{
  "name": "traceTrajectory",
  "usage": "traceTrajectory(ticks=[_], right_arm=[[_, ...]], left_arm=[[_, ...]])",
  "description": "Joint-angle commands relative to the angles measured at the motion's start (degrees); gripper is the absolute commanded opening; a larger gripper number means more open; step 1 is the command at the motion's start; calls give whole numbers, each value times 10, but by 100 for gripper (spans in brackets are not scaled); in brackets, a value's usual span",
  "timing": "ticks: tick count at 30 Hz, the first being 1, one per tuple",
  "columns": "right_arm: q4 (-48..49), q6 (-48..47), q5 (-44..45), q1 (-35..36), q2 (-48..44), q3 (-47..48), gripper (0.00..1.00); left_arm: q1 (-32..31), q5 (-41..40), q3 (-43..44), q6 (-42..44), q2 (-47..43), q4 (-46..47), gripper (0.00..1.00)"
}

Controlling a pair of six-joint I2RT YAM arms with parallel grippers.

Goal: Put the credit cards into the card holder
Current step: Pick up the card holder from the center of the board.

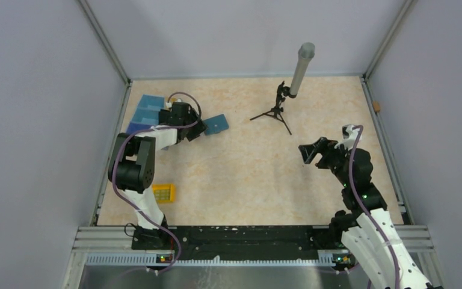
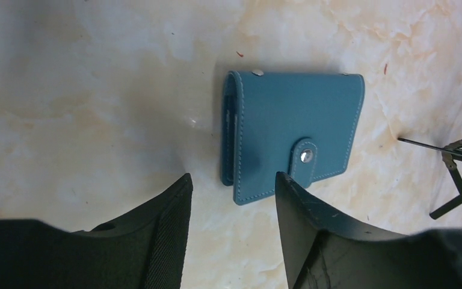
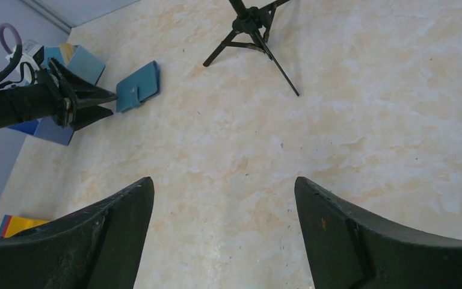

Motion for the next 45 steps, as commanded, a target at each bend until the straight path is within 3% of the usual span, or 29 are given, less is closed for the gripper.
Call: traceTrajectory(ticks=[1, 4, 9, 13, 17, 21, 24, 29, 33, 45], right_arm=[[22, 4, -8, -5, -7, -2, 85], [18, 4, -8, -5, -7, -3, 85], [16, 11, -9, -5, -7, -5, 84], [12, 13, -10, -5, -8, -4, 83], [5, 12, -10, -5, -7, -2, 83], [3, 10, -6, -4, -5, -4, 82], [0, 11, -7, -5, -2, -3, 82], [0, 13, -9, -5, 3, -3, 82], [8, 18, -9, -5, 6, -7, 82], [5, 15, -18, -4, 18, 0, 81]], left_arm=[[4, 15, 24, 4, 20, 40, 51], [4, 28, 30, 7, 36, 41, 47], [4, 43, 18, 3, 41, 58, 28], [-4, 84, 5, 1, 45, 83, 21], [-36, 114, -16, -3, 31, 116, 20], [-75, 145, -29, 14, 14, 141, 21], [-78, 141, -34, 42, -16, 133, 29], [-74, 58, 19, 151, -54, 18, 48], [-50, 18, 99, 199, -14, -87, 58], [0, 121, 227, 234, 121, -142, 59]])
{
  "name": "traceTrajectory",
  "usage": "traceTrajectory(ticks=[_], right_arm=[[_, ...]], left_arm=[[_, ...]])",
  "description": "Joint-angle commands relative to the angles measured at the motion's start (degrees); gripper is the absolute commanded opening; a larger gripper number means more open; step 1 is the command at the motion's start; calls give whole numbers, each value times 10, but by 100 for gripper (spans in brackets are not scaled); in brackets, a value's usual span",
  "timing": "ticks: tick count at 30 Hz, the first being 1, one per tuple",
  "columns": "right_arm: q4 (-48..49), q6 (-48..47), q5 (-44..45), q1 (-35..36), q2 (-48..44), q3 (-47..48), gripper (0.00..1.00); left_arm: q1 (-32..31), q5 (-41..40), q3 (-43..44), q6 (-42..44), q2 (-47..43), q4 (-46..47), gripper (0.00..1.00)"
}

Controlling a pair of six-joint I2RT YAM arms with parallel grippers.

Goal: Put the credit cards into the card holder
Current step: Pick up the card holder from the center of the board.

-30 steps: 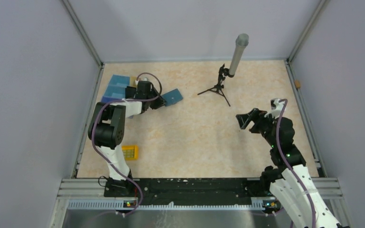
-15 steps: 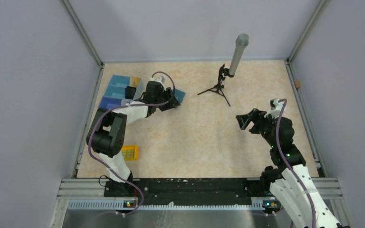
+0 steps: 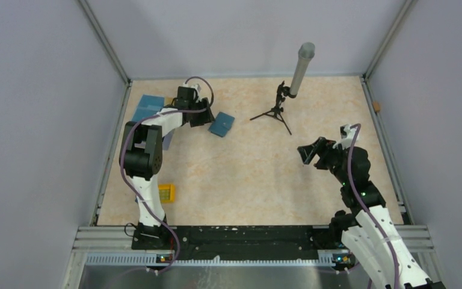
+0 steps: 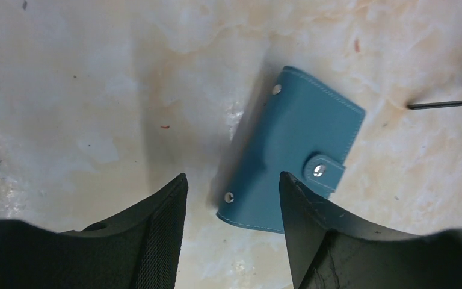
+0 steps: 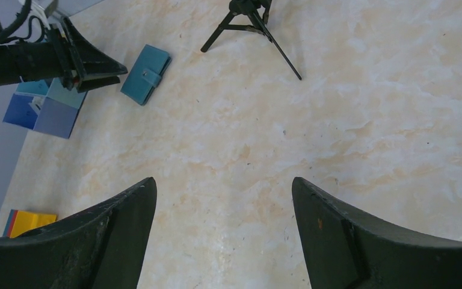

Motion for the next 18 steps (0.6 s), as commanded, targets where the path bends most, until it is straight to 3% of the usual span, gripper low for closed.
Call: traceTrajectory(ticks=[1, 12, 18], right_arm=[[13, -3, -9, -4, 1, 3, 81], [22, -3, -21, -4, 17, 2, 80], [18, -5, -26, -5, 17, 2, 80]], left_arm=[[5, 51, 37, 24, 29, -35, 59], [-4, 110, -10, 10, 34, -17, 54], [-23, 109, -51, 6, 24, -1, 43]])
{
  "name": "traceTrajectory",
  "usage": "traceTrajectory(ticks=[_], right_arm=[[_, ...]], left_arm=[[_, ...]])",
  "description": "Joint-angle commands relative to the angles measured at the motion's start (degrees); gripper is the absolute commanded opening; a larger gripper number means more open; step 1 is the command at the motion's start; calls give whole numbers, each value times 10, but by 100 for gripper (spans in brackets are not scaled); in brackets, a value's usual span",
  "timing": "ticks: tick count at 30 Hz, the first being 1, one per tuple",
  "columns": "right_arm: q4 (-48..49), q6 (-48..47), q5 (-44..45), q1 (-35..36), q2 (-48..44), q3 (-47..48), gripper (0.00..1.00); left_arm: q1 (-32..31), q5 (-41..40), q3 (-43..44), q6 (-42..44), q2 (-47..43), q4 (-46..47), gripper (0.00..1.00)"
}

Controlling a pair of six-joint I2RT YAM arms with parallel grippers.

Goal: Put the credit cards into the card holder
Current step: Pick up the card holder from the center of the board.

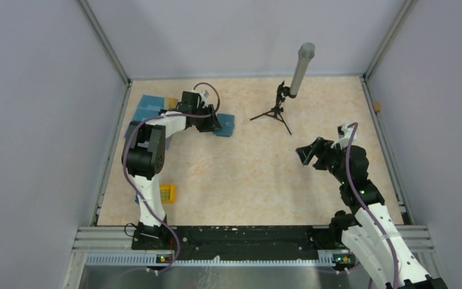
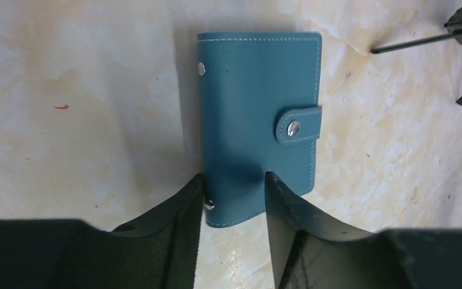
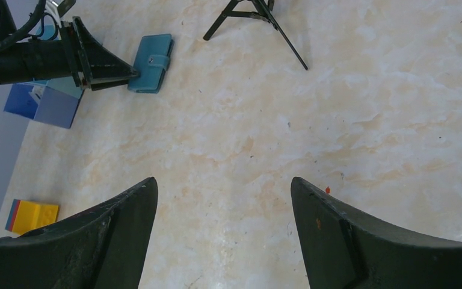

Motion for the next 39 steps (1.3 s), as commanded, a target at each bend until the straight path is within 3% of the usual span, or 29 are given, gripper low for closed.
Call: traceTrajectory(ticks=[1, 6, 7, 15, 23, 29, 39], right_arm=[[18, -5, -12, -4, -1, 1, 80], [22, -5, -41, -4, 9, -6, 79], [26, -5, -54, -4, 14, -8, 79], [97, 30, -178, 9, 70, -38, 76], [228, 83, -254, 67, 142, -53, 82], [289, 111, -262, 131, 201, -28, 83], [388, 157, -273, 174, 276, 21, 83]], left_arm=[[-20, 7, -45, -2, -9, 3, 38], [-30, 14, -93, -27, -37, 45, 2], [-32, 19, -108, -33, -47, 61, 0], [-59, 54, -297, -96, -200, 218, 0], [-114, 123, -478, -185, -384, 372, 0], [-131, 141, -508, -202, -522, 338, 0], [-135, 202, -500, -161, -602, 244, 0]])
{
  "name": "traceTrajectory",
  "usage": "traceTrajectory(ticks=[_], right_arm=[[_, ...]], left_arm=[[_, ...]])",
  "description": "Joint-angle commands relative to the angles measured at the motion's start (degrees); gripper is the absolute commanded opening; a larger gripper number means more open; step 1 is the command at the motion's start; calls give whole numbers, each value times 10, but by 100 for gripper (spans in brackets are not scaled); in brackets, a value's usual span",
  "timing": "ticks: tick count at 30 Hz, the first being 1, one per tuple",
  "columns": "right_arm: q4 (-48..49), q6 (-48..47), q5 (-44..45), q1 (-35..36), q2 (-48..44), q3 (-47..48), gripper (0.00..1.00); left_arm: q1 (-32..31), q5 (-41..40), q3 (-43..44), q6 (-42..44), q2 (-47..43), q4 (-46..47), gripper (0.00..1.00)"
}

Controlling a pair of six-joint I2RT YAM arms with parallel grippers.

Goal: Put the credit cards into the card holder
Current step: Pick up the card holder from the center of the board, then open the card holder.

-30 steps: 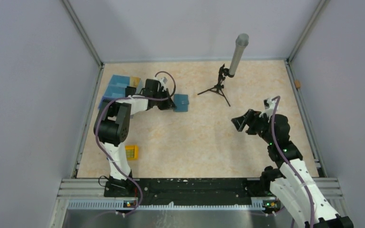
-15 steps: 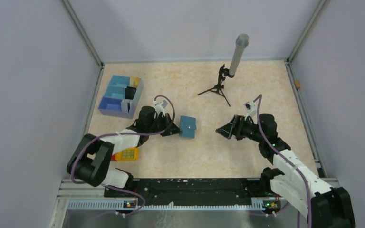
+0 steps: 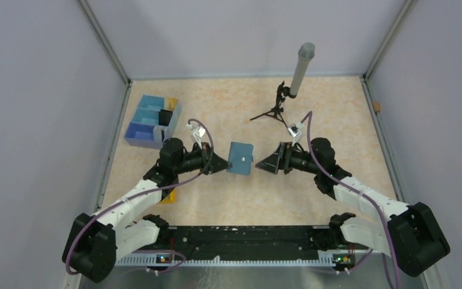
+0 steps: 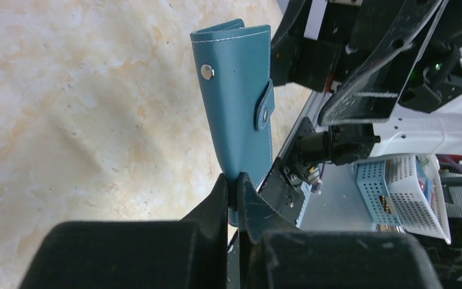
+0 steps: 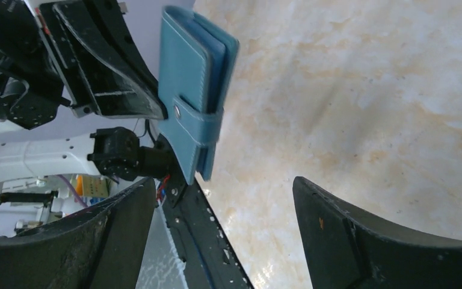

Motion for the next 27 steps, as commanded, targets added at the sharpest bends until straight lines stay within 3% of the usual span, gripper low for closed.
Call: traceTrajectory(ticks=[1, 7, 9, 15, 24, 27], right_arm=[[79, 17, -8, 13, 16, 53, 83], [93, 18, -12, 21, 50, 80, 80], [108, 26, -21, 24, 60, 85, 74], [145, 41, -48, 36, 73, 92, 36], [146, 31, -85, 47, 74, 86, 35], [150, 30, -93, 50, 77, 88, 23]], left_arm=[[-4, 53, 7, 24, -28, -24, 0], [-17, 84, 9, 30, -41, -28, 0], [-20, 89, 15, 33, -39, -35, 0], [-27, 92, 26, 45, -35, -51, 0], [-32, 96, 31, 29, -36, -27, 0], [-32, 99, 31, 26, -34, -24, 0]])
